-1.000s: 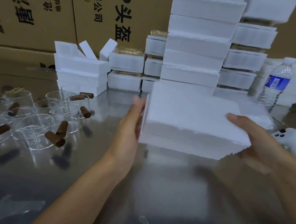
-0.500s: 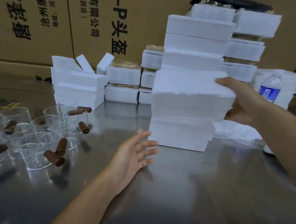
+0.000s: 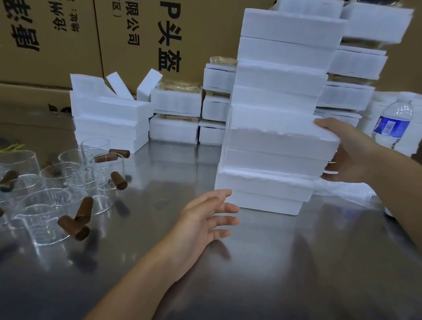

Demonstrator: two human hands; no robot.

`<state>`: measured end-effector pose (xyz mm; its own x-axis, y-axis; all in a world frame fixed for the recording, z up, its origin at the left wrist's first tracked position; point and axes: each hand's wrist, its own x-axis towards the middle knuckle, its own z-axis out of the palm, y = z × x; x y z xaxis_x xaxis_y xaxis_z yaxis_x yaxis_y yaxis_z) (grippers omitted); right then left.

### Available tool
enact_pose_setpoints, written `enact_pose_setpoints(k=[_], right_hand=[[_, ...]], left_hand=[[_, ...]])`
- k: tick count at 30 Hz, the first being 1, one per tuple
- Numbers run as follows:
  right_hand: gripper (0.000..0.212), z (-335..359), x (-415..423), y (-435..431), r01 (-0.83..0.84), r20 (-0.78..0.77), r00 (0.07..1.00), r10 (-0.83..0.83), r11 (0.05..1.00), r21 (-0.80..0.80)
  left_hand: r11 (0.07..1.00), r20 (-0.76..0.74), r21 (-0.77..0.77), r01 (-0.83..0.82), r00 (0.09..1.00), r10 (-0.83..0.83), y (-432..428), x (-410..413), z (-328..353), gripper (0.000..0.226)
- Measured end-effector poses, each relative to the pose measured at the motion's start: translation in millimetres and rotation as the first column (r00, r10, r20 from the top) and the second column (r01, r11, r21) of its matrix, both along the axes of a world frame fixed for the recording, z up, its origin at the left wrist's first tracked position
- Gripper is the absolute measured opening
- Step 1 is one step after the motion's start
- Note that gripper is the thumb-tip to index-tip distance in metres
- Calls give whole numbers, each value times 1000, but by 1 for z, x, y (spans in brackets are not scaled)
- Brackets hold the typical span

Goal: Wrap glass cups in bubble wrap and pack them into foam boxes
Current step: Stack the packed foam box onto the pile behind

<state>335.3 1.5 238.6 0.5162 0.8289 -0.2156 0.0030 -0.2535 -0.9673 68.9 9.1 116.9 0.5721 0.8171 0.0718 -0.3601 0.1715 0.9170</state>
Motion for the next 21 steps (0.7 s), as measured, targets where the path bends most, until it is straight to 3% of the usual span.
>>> enact_pose_setpoints(k=[8,11,14,18,21], right_hand=[[41,3,-12,1,55,28,998,-53,995,-84],[39,2,-15,-2,109,22,994,-109,994,3],[56,4,-23,-3,245,87,963,-257,962,123],[31,6,-52,-10,371,344,819,-460,881,294],[34,-3,-85,-18,222,583,645,-494,851,476]], left_hand=[[1000,-9,27,3,1000,-3,-1,1,-1,43],[998,-38,59,-19,999,21,-4,2,-2,44],[996,-44,77,-41,998,44,-3,3,-5,32],[993,-39,44,-107,993,109,-2,2,-6,10],[991,-89,77,-109,989,116,-6,2,-5,7]])
